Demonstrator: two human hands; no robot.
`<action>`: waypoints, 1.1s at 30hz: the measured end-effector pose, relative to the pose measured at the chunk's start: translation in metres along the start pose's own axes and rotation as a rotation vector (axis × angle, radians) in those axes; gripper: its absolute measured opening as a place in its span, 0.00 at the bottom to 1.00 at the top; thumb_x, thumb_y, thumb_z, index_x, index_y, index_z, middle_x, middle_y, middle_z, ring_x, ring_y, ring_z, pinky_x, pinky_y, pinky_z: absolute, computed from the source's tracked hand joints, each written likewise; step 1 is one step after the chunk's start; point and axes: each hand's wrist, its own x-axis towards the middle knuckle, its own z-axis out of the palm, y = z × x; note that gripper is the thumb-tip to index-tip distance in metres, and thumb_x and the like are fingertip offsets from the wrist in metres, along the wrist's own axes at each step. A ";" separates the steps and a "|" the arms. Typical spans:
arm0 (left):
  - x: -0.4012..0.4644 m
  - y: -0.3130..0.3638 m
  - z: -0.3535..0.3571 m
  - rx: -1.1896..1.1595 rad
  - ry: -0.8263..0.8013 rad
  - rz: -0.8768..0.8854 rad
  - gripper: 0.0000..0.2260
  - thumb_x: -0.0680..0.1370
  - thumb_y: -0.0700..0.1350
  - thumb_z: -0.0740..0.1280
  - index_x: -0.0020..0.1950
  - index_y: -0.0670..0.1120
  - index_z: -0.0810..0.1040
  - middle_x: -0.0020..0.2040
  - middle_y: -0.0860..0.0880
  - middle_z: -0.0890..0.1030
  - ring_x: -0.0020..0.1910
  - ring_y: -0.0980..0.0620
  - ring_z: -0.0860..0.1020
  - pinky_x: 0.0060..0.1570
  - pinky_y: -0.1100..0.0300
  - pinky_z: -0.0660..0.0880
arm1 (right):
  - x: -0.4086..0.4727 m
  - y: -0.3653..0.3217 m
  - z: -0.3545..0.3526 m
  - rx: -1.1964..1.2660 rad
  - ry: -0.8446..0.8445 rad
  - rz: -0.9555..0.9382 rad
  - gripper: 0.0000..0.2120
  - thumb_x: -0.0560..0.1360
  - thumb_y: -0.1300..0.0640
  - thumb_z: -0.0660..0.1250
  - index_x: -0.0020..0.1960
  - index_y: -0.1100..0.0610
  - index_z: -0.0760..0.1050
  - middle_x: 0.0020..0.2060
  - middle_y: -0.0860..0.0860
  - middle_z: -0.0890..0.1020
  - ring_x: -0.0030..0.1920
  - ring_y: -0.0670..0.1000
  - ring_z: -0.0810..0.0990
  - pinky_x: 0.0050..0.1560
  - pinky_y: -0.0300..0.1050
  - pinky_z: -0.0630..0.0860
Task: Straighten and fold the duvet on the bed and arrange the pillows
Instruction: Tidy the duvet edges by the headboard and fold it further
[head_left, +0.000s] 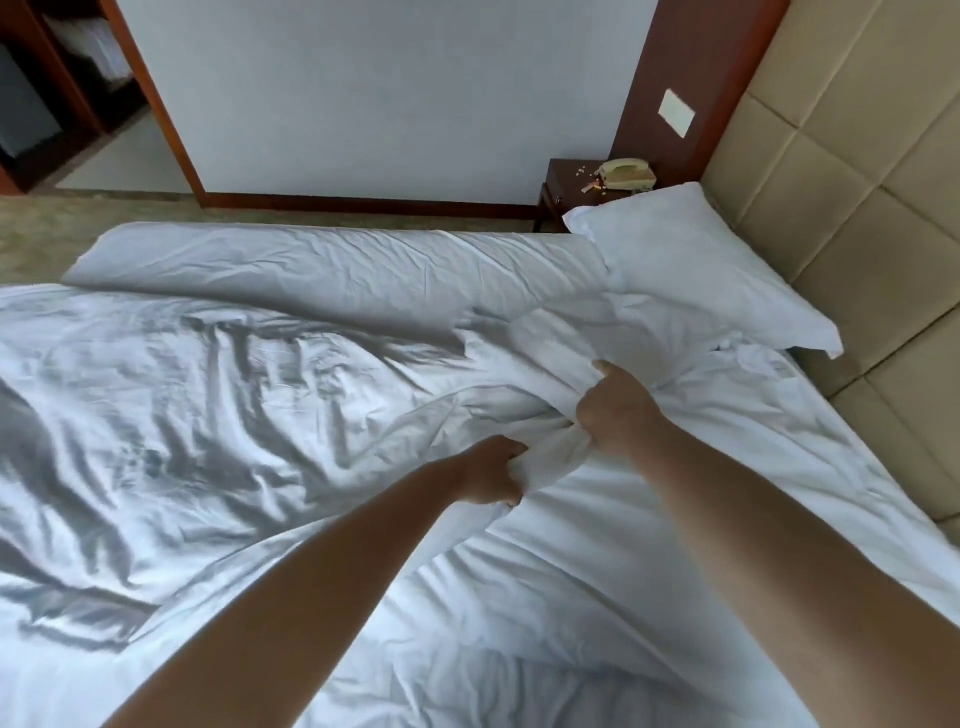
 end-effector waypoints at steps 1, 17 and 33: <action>-0.004 0.003 0.001 -0.010 0.017 0.023 0.25 0.70 0.37 0.72 0.67 0.40 0.72 0.63 0.41 0.76 0.62 0.43 0.73 0.48 0.63 0.68 | -0.016 0.000 0.000 0.062 -0.018 0.051 0.13 0.78 0.58 0.56 0.55 0.52 0.78 0.51 0.48 0.82 0.55 0.50 0.79 0.69 0.45 0.60; -0.035 0.004 0.092 0.020 -0.215 -0.328 0.27 0.75 0.35 0.65 0.72 0.49 0.66 0.67 0.43 0.69 0.57 0.45 0.74 0.47 0.56 0.76 | -0.104 -0.069 0.081 0.609 -0.390 0.133 0.26 0.78 0.58 0.57 0.75 0.54 0.59 0.70 0.53 0.68 0.67 0.55 0.70 0.63 0.48 0.69; 0.030 0.103 0.116 -0.198 0.317 -0.592 0.28 0.79 0.41 0.59 0.77 0.42 0.55 0.72 0.40 0.67 0.68 0.43 0.70 0.66 0.53 0.69 | -0.084 0.038 0.145 0.534 0.270 -0.120 0.30 0.78 0.58 0.59 0.77 0.51 0.53 0.77 0.52 0.52 0.76 0.53 0.51 0.75 0.50 0.51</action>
